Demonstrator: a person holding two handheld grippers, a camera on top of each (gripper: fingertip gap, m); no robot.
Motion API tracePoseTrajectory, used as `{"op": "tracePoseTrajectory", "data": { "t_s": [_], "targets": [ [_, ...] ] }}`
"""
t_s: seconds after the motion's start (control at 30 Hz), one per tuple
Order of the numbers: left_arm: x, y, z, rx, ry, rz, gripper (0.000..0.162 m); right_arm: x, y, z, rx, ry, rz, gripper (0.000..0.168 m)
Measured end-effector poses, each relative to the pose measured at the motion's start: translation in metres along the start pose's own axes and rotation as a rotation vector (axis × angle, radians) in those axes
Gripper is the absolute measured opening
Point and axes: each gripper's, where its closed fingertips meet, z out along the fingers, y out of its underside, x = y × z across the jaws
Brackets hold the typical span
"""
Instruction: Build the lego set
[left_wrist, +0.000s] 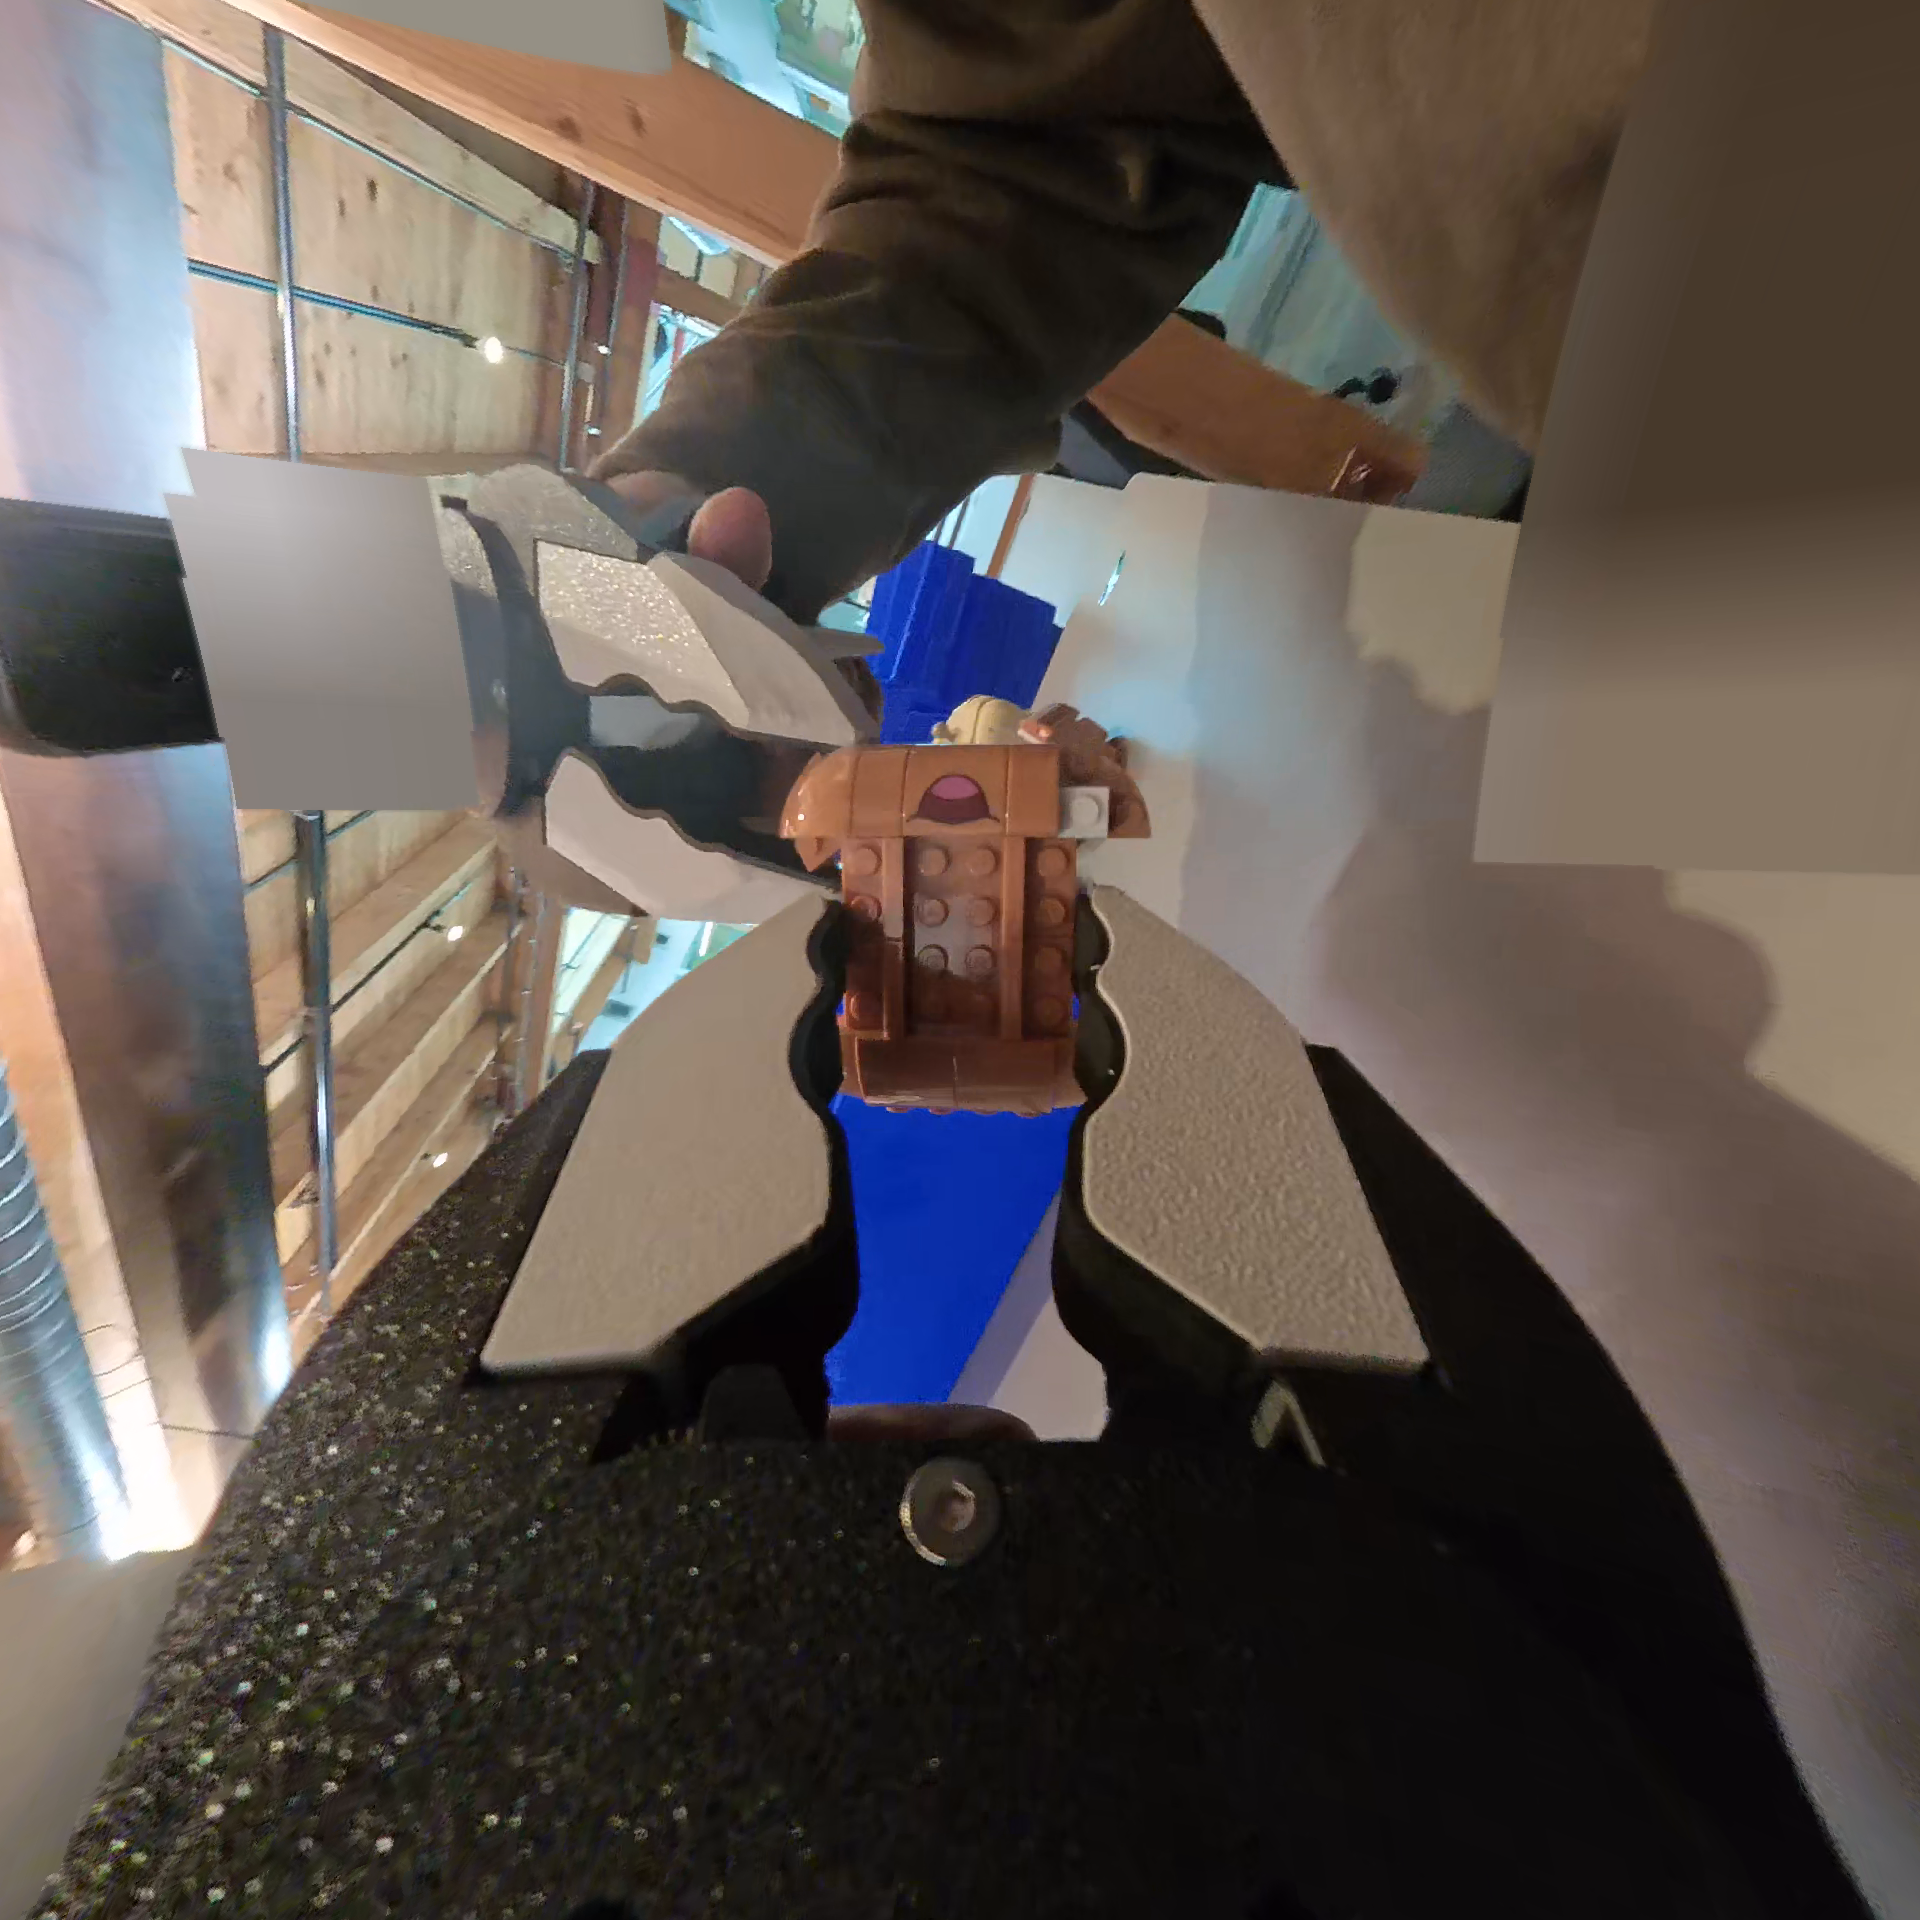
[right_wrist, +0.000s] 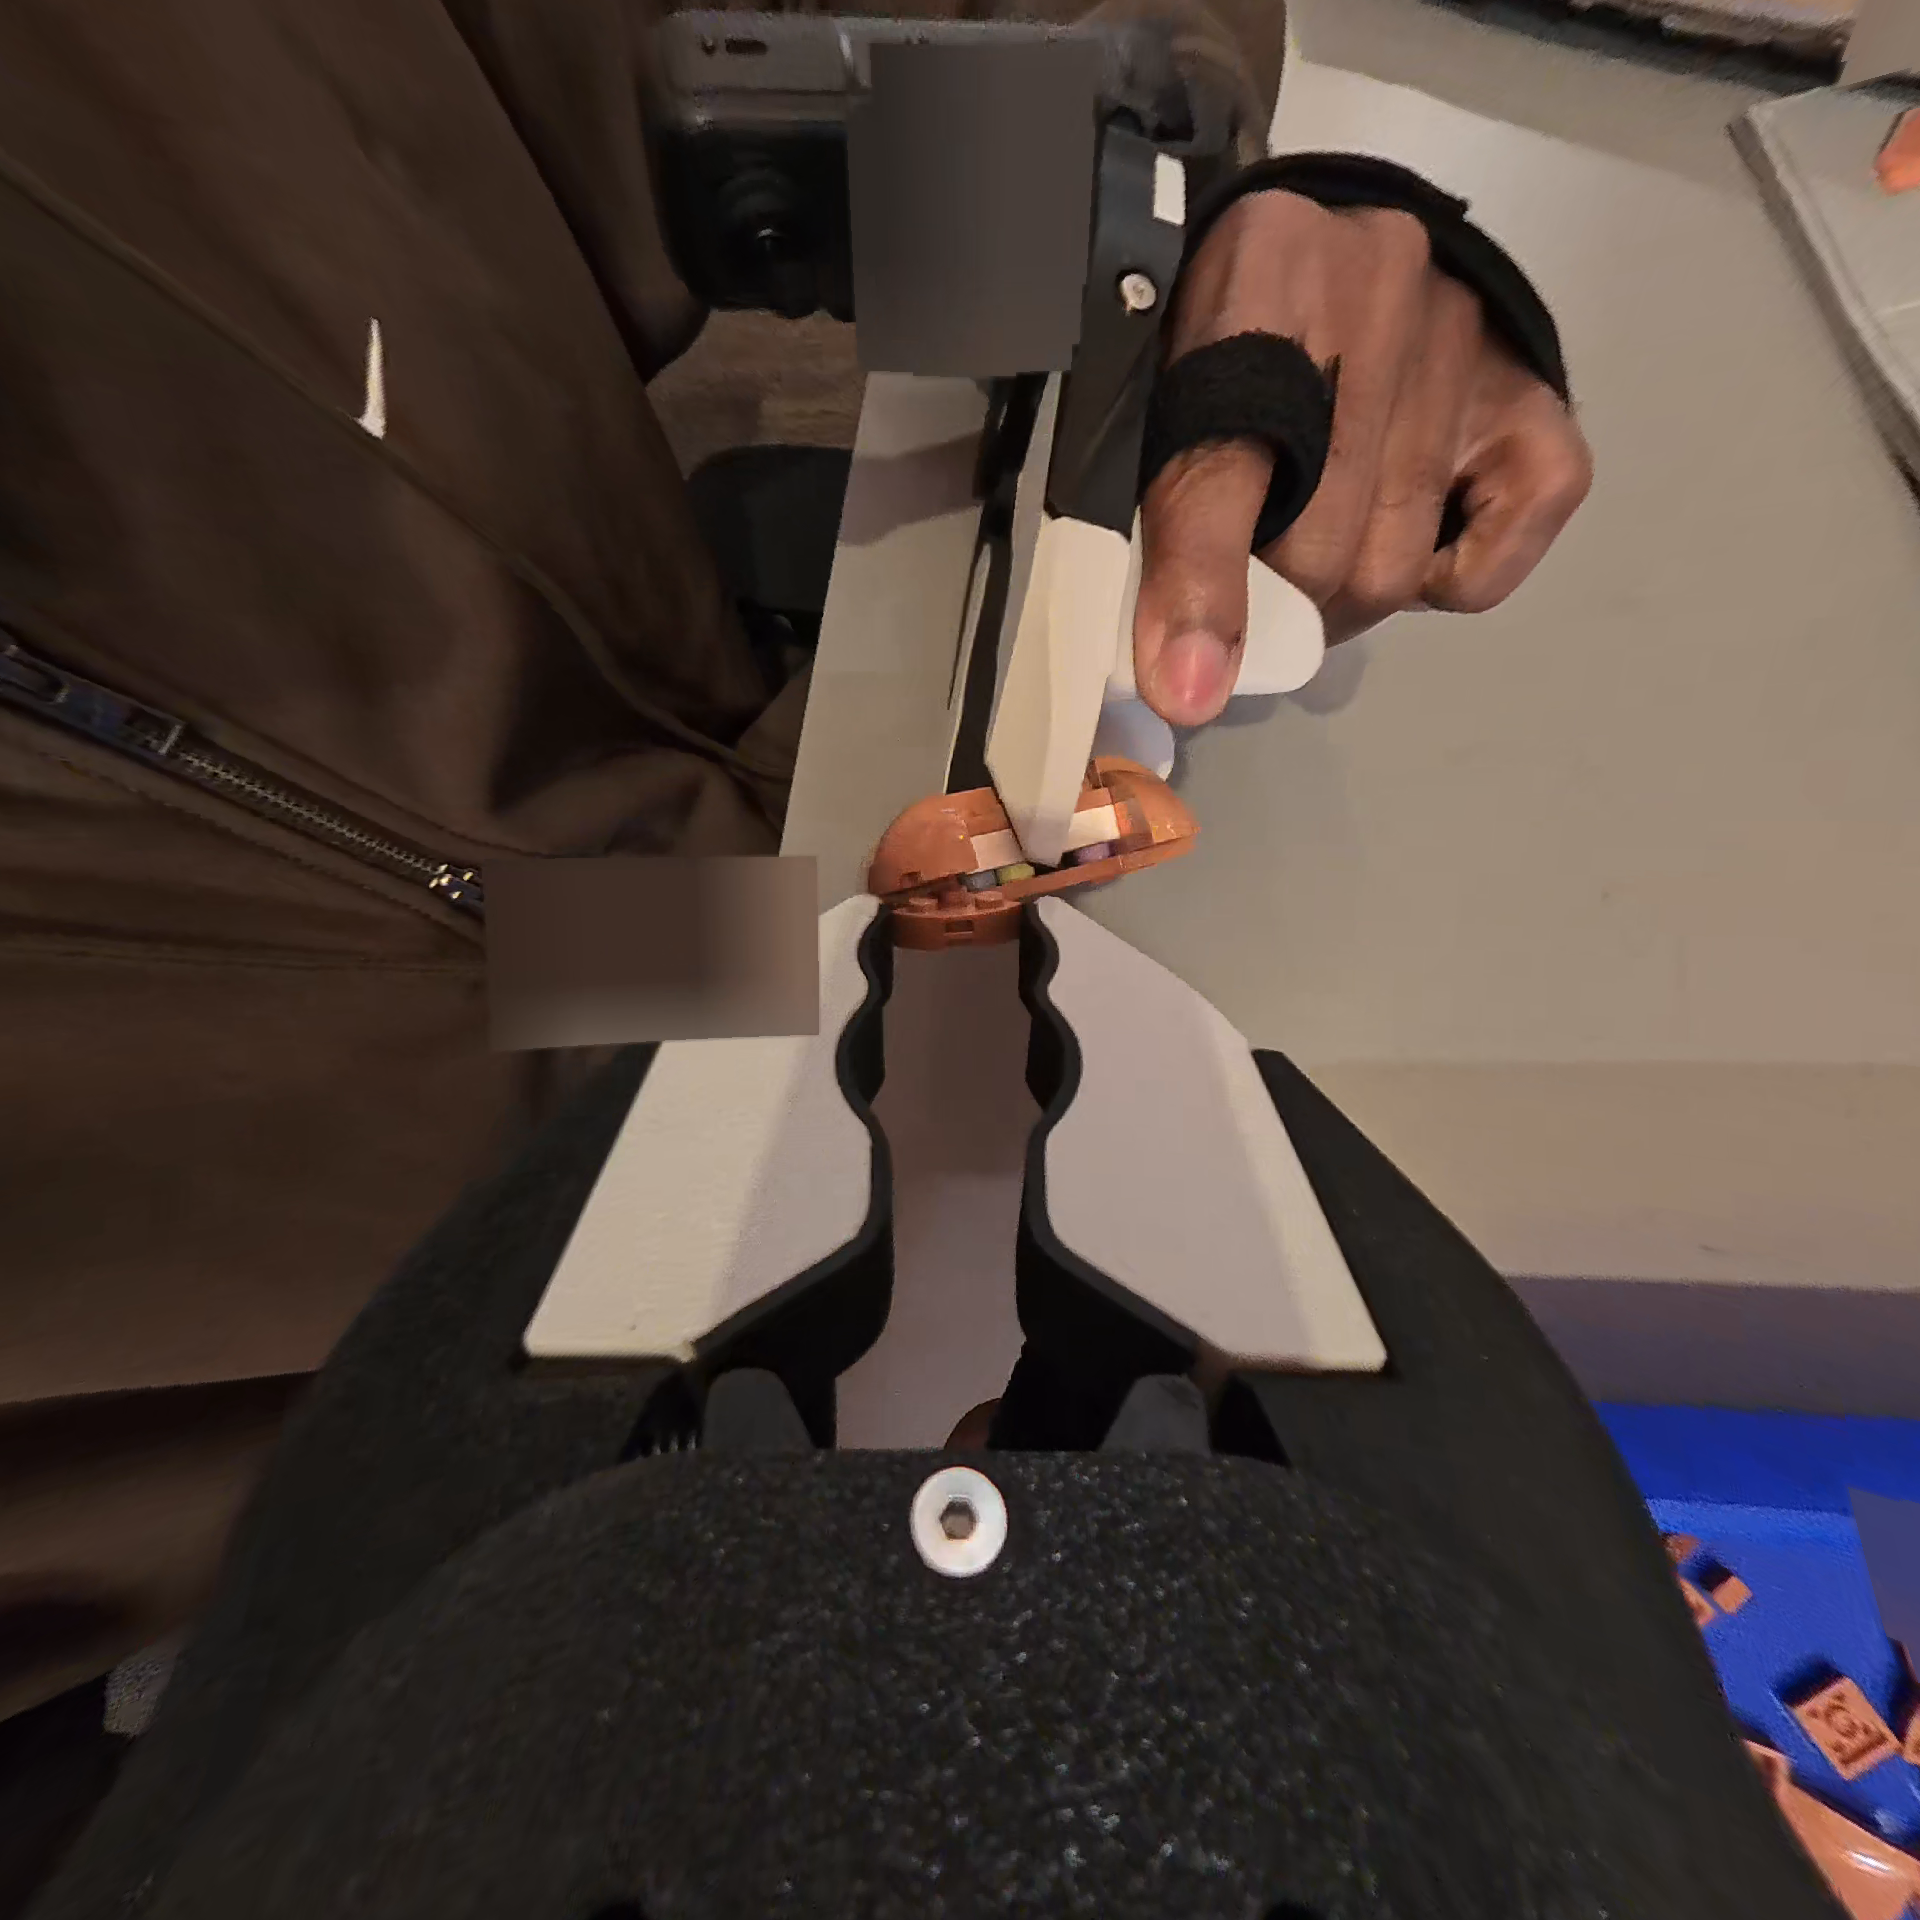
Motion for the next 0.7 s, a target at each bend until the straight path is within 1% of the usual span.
{"op": "tracePoseTrajectory", "data": {
  "t_s": [0.17, 0.7],
  "targets": [
    [-0.008, 0.002, -0.002, -0.009, -0.048, 0.001, 0.042, 0.001, -0.006, -0.006, 0.044, 0.071, -0.045, 0.023],
    [-0.015, -0.001, -0.003, -0.027, -0.125, 0.103, 0.042, -0.007, -0.017, -0.008, 0.057, 0.105, -0.107, 0.023]
  ]
}}
